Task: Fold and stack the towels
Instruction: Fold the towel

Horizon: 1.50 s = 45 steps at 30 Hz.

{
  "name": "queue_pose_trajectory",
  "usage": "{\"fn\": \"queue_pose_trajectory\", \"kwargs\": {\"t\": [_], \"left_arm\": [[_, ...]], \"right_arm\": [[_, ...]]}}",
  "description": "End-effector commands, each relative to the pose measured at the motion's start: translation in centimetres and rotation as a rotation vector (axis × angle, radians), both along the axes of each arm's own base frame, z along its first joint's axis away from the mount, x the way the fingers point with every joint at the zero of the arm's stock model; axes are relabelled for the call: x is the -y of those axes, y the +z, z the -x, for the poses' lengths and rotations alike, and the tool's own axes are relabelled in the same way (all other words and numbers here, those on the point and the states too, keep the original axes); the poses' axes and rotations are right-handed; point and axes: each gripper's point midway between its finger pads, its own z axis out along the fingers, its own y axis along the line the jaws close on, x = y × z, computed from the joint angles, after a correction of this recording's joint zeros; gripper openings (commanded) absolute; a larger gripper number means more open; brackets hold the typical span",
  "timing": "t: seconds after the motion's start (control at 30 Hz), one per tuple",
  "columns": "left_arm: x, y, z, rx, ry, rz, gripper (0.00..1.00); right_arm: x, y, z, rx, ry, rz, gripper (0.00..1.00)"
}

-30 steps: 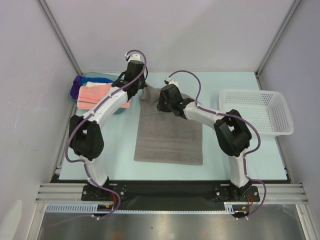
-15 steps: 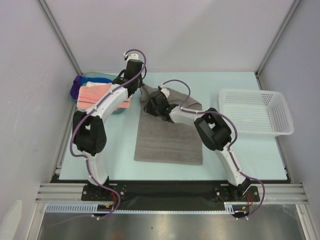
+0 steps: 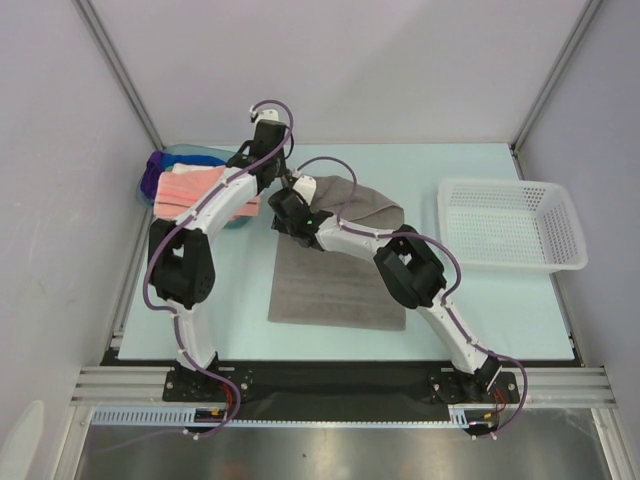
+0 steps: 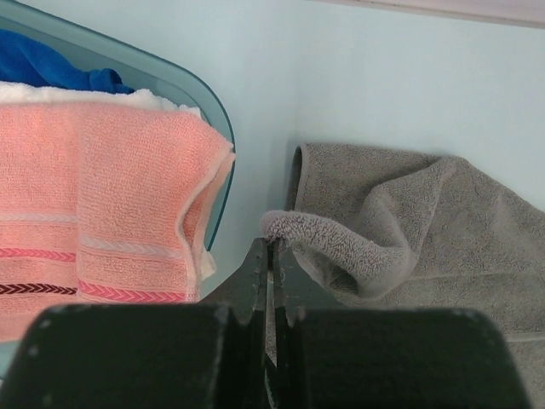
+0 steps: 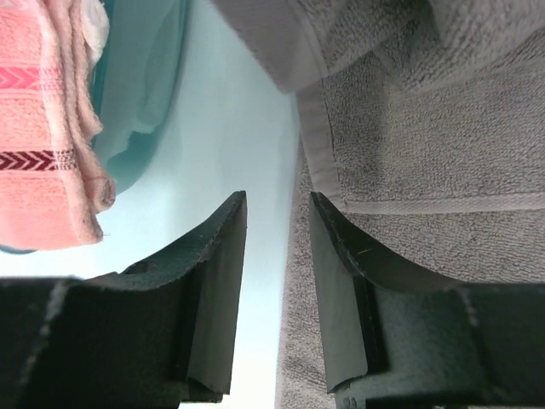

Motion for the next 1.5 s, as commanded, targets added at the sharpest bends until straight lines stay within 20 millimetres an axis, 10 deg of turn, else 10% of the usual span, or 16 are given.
{"fn": "queue_pose_trajectory", "kwargs": {"t": [0.0,1.47], "left_arm": [[-0.1,2.8,-1.0,0.060,-0.007,0.025,0.00],[0.0,1.6,-1.5,0.030,-0.027,0.050,0.00]], "right_arm": [[1.6,-0.4,-1.1,0.040,-0.043,0.158,0.41],[-0.1,1.6,0.4,0.215,0.087,0.338,0.44]]}}
